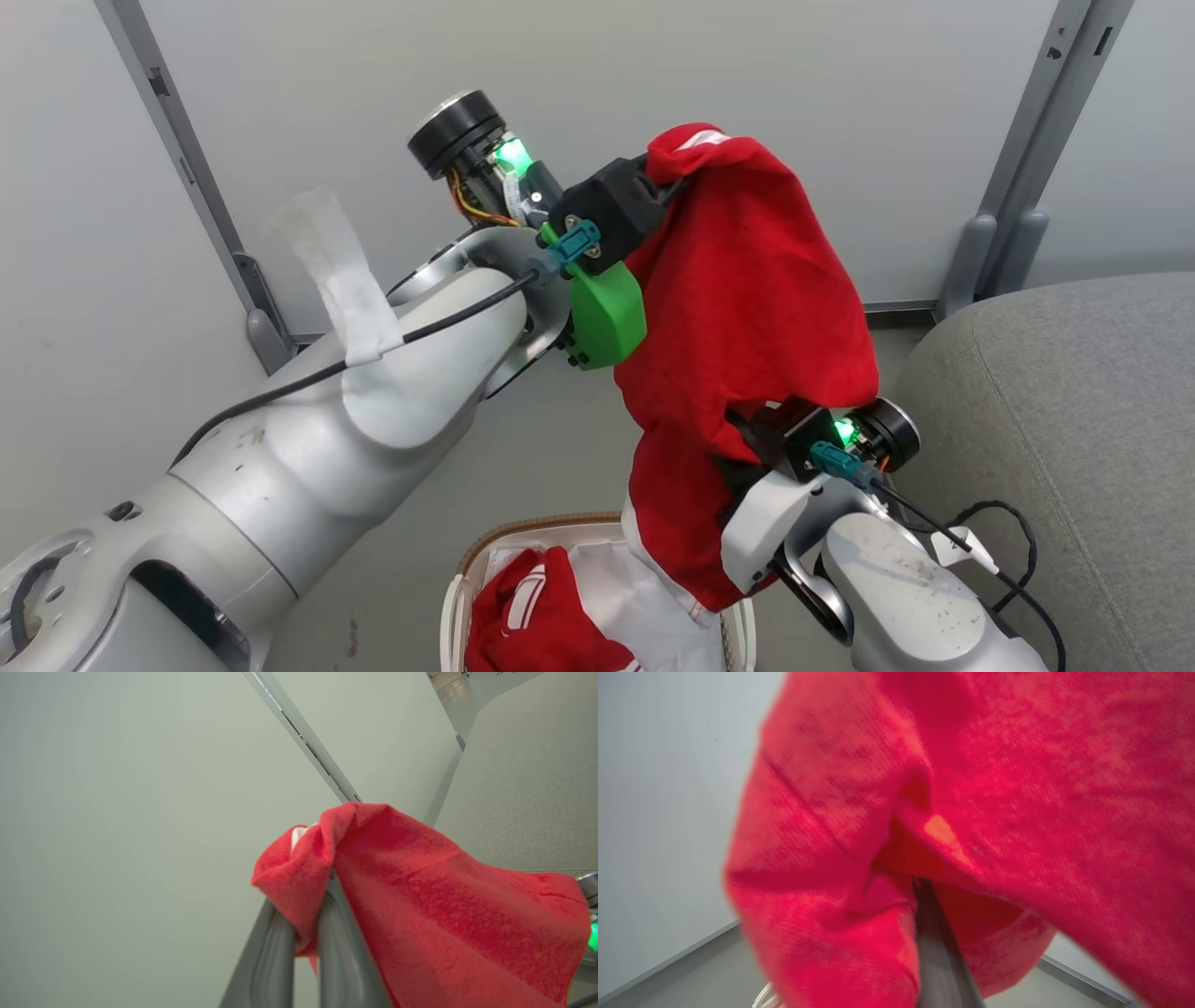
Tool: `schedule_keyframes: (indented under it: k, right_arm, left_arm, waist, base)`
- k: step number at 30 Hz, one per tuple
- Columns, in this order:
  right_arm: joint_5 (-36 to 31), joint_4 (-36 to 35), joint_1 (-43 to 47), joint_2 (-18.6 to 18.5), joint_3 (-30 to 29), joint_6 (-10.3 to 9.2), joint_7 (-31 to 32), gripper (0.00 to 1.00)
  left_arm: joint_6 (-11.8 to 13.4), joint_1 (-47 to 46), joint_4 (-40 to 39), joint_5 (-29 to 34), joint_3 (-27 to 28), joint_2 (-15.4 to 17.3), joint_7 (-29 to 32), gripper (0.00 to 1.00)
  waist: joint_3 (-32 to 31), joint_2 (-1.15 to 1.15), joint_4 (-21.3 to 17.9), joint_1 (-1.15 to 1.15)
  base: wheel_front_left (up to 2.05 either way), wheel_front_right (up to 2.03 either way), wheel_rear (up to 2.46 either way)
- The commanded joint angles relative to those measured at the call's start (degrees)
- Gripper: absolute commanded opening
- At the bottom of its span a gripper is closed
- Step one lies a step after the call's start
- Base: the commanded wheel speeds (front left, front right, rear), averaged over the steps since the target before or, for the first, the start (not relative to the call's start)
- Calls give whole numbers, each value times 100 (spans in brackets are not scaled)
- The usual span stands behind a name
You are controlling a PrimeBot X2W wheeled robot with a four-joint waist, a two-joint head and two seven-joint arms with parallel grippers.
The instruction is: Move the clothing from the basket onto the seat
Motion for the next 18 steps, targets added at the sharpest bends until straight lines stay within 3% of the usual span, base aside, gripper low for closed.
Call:
schedule_keyframes:
  k: [1, 5, 7, 8, 18]
  right_arm:
    - [28, -66, 78, -23, -23, -4, -14, 0]
    - [56, -247, 178, -23, -102, -4, -15, 0]
    - [69, -346, 215, -23, -172, -4, -14, 0]
    - [66, -392, 223, -23, -212, -4, -14, 0]
    - [-153, -662, 401, -21, -776, -4, -14, 0]
  left_arm:
    - [51, 138, 82, -51, 43, 65, -23, 0]
    - [109, 413, 294, -274, 150, 136, -77, 0]
    - [127, 614, 400, -392, 239, 170, -123, 63]
    - [141, 709, 444, -433, 264, 188, -144, 100]
    - [119, 2114, 438, -805, 773, 208, -245, 100]
  waist:
    - [7, 0, -30, 0]
    - [24, 0, -100, 0]
    - [33, 0, -135, 0]
    - [37, 0, -150, 0]
    - [110, 0, -251, 0]
  base:
    - [0, 0, 0]
    - [0, 0, 0]
    - [0, 0, 0]
    - [0, 0, 0]
    - [0, 0, 0]
